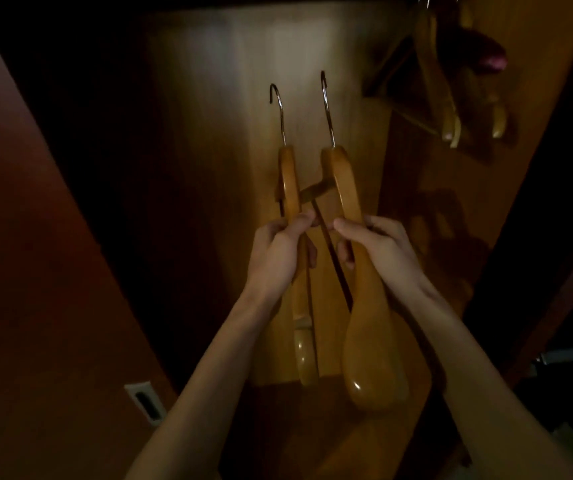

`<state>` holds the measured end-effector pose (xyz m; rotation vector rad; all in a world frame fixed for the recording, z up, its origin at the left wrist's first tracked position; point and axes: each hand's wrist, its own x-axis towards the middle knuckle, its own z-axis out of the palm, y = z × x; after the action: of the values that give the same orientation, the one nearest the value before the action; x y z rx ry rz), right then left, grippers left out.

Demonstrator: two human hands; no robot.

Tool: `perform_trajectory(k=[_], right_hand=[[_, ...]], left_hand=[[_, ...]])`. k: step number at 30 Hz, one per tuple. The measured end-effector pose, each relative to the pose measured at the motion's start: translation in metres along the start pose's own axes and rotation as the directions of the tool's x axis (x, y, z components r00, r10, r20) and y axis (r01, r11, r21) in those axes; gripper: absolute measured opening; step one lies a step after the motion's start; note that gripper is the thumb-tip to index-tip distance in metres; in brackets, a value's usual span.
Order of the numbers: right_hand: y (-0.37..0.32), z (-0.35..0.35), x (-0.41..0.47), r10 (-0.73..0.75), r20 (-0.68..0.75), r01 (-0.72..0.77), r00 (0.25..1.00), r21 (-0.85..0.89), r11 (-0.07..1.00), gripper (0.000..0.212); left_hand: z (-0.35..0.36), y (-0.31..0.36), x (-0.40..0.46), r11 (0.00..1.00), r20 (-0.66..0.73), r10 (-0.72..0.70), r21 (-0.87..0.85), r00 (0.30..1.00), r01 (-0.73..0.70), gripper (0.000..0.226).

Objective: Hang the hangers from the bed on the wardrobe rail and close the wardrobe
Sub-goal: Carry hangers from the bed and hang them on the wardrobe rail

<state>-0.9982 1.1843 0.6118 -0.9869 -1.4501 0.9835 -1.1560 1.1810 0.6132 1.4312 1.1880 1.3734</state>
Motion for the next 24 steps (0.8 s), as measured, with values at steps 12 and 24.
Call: perform_trajectory(k=[12, 24], right_hand=[[-0.08, -0.032, 0.145, -0.122, -0.107, 0.125, 0.987, 0.024, 0.992, 0.031], [-0.097, -0.076, 0.231, -0.143, -0.215, 0.148, 0.966, 0.006, 0.989, 0.046]], left_hand=[[0.017, 0.1, 0.142, 0.99, 0.014, 0.137, -0.038, 0.99, -0.136, 0.034], [0.057, 0.141, 0.239, 0.961, 0.137, 0.26, 0.059, 0.956, -0.27, 0.031]])
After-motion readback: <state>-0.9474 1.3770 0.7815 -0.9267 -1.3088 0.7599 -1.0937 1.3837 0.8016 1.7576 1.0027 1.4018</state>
